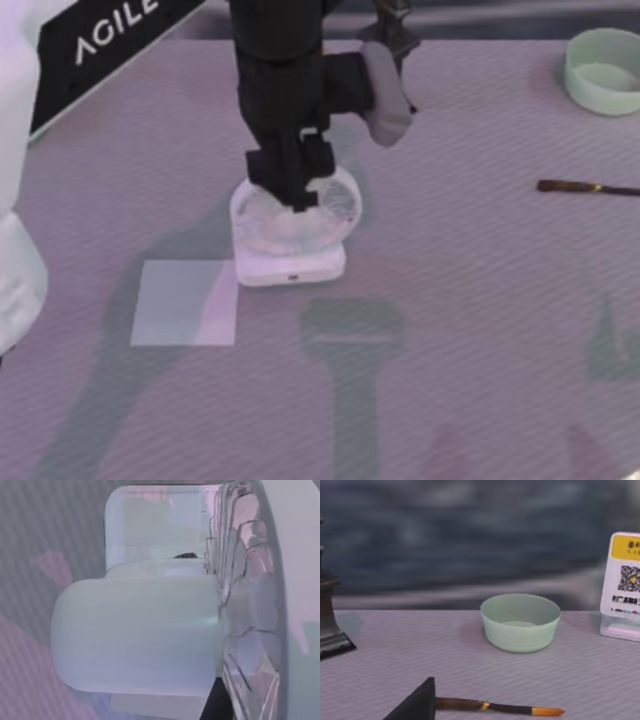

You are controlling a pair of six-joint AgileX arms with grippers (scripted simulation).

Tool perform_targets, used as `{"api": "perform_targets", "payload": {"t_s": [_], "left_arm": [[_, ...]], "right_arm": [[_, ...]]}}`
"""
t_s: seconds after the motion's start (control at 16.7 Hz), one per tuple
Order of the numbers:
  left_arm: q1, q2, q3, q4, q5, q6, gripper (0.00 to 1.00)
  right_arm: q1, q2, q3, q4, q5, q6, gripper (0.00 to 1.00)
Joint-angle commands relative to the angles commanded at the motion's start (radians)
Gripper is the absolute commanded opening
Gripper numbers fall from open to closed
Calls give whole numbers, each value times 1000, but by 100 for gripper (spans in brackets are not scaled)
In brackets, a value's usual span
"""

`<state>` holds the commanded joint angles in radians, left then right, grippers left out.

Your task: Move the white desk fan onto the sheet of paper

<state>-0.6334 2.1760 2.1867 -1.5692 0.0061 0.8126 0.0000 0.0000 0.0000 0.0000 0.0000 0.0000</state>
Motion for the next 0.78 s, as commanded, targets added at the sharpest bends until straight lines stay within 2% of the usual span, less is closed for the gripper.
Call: {"api": "perform_targets", "payload": {"t_s": [0.24,0.6,0.78], "left_arm": [[69,-86,-113,50,18,89,0],[245,-309,-479,177,65,346,0],[303,-379,-571,216,80,431,0]], "right_arm": [[0,0,0,0,0,0,100],[0,0,0,0,0,0,100],[0,0,0,0,0,0,100]]}}
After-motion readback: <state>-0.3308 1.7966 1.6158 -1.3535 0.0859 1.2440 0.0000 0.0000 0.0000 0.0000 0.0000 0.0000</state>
